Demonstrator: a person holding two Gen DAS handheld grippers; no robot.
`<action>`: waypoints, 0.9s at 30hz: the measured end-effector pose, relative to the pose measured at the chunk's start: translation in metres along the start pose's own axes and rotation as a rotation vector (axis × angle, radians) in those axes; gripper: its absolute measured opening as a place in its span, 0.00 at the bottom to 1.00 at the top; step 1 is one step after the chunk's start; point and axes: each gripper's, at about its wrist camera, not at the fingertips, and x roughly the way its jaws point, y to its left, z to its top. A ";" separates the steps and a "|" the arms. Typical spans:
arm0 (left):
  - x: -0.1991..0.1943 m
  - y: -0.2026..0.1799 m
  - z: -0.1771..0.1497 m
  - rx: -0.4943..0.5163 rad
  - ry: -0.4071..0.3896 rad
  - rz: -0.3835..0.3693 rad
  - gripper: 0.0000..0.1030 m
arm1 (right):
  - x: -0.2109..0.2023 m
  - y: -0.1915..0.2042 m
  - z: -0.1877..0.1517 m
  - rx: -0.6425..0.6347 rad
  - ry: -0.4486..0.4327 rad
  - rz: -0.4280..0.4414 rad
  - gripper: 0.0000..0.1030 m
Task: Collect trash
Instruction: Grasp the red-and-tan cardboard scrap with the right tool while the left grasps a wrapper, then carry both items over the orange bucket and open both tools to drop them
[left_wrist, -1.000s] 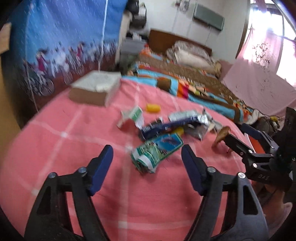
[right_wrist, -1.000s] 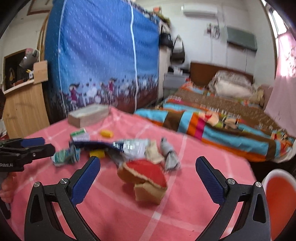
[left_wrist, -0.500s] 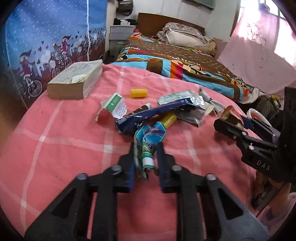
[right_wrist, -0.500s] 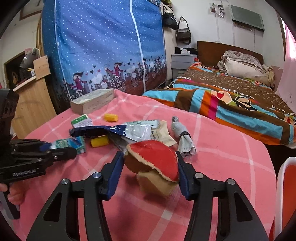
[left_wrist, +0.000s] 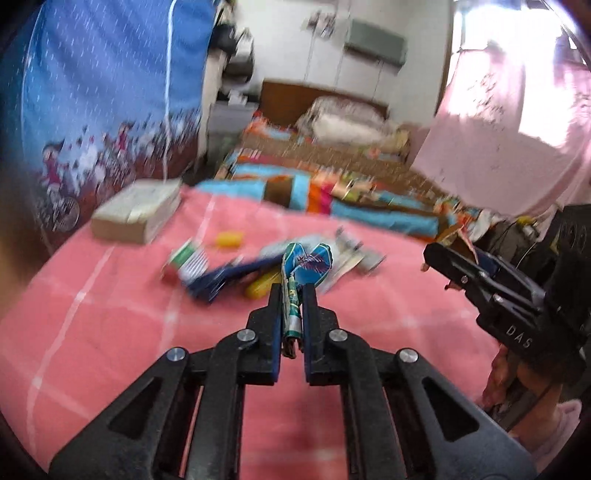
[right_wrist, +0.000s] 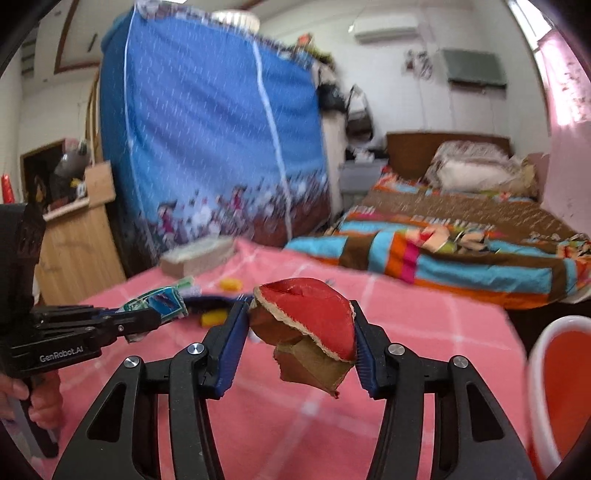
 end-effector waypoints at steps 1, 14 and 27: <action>-0.001 -0.005 0.003 0.008 -0.019 -0.010 0.12 | -0.007 -0.004 0.004 0.003 -0.030 -0.015 0.49; 0.027 -0.138 0.049 0.178 -0.129 -0.276 0.13 | -0.094 -0.099 0.025 0.100 -0.255 -0.316 0.49; 0.084 -0.234 0.027 0.210 0.137 -0.422 0.13 | -0.124 -0.181 -0.004 0.289 -0.122 -0.535 0.50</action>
